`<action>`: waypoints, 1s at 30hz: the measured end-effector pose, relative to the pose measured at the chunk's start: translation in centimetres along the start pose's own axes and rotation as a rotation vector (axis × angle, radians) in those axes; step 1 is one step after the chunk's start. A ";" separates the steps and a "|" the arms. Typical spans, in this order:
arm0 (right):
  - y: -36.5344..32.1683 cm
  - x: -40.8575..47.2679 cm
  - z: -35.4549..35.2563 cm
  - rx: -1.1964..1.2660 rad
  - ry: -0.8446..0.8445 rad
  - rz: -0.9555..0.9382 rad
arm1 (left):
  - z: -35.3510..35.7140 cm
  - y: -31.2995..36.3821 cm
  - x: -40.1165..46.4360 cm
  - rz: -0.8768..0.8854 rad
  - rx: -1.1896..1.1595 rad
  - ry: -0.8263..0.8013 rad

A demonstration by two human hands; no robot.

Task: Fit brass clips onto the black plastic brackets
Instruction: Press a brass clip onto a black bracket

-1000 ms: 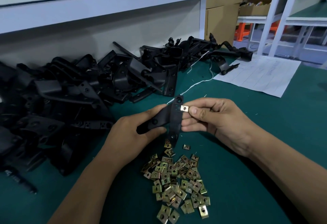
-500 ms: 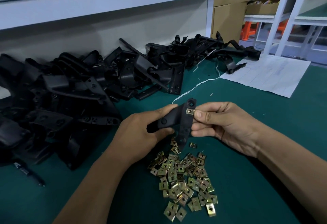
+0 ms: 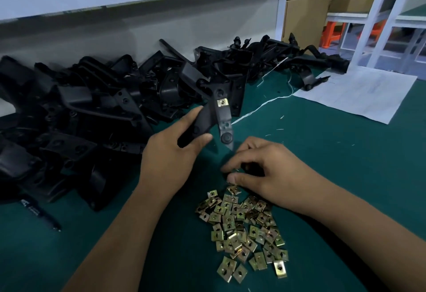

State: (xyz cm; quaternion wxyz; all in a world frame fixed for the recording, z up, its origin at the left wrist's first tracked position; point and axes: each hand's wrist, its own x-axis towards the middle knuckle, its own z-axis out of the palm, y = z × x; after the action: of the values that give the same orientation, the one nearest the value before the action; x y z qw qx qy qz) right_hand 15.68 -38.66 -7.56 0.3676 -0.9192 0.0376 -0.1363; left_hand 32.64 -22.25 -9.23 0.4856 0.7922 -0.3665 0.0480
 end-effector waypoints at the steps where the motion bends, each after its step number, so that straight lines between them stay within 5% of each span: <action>1: -0.1 0.1 0.1 -0.028 -0.017 0.005 | 0.0 0.1 0.0 0.002 0.012 -0.003; 9: 0.2 -0.2 -1.4 -0.029 -0.088 0.027 | 0.0 0.4 -0.2 -0.003 0.086 -0.020; 24: 1.8 -0.1 -1.0 0.008 0.085 0.072 | 0.0 0.6 -0.3 -0.006 0.140 -0.056; 30: 1.7 0.5 -2.0 0.613 0.255 0.133 | 0.1 0.9 -0.5 0.025 0.161 -0.088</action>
State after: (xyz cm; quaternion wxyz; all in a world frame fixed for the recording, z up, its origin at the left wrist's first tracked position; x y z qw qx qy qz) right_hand 15.66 -41.34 -7.22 0.6274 -0.7369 0.1004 -0.2310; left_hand 31.68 -22.27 -8.81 0.4029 0.8255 -0.3924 0.0485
